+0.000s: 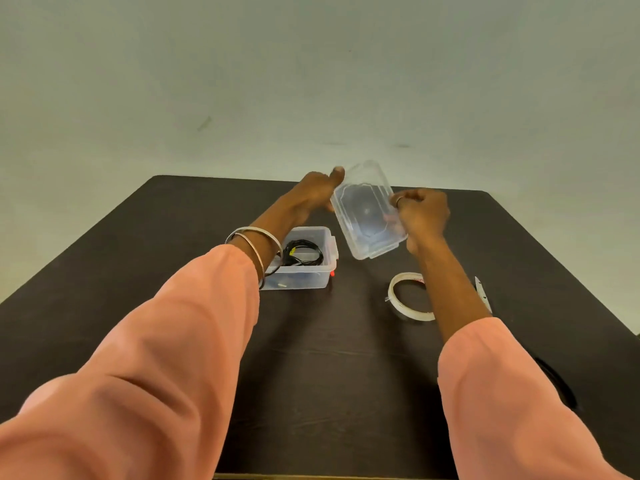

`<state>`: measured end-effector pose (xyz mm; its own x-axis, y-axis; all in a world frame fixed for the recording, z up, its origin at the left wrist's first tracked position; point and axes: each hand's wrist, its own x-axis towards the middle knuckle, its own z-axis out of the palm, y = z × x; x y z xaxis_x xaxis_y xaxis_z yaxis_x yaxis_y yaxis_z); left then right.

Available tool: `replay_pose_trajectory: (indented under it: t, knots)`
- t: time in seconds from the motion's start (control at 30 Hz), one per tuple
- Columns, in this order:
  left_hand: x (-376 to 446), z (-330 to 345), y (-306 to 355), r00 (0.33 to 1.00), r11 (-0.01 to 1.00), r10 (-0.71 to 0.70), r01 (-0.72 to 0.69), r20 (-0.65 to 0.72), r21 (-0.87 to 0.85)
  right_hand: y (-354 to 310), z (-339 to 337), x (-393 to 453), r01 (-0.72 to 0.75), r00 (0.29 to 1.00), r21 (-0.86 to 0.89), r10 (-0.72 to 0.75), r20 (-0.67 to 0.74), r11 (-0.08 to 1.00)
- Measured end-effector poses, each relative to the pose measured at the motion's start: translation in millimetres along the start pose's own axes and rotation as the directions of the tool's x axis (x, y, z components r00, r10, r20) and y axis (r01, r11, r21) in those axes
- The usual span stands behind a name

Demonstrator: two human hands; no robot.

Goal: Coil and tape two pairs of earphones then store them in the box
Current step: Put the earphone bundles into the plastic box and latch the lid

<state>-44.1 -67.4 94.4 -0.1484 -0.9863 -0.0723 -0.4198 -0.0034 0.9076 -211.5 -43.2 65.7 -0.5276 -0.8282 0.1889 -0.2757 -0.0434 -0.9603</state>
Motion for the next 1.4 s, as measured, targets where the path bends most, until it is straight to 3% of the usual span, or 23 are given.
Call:
replay_pose_trajectory:
  t: [0.13,0.3,0.47,0.87,1.27,1.33,1.4]
  knots:
    - [-19,-12,10,0.999,0.949,0.014,-0.03,-0.05,-0.314,-31,-1,-11,0.18,0.98,0.16,-0.191,0.058,0.971]
    - [-37,-38,8,0.994,0.893,-0.045,-0.007,-0.104,-0.45,-42,4,-34,0.448,0.87,0.123,-0.463,0.169,0.886]
    - [-58,-68,-16,0.958,0.903,-0.209,0.111,-0.198,-0.415,-29,13,-62,0.538,0.787,0.112,-0.545,0.289,0.836]
    - [-90,-83,-99,0.885,0.984,-0.168,0.125,-0.434,-0.125,15,51,-115,0.636,0.642,0.036,-0.554,0.53,0.771]
    - [-94,-71,-116,0.87,0.973,-0.215,0.152,-0.445,-0.172,27,45,-120,0.63,0.64,0.047,-0.553,0.534,0.775]
    - [-95,-71,-121,0.876,0.96,-0.24,0.148,-0.419,-0.24,28,42,-118,0.571,0.683,0.072,-0.521,0.512,0.818]
    - [-97,-71,-123,0.886,0.941,-0.261,0.146,-0.382,-0.304,31,41,-114,0.492,0.785,0.057,-0.471,0.403,0.869]
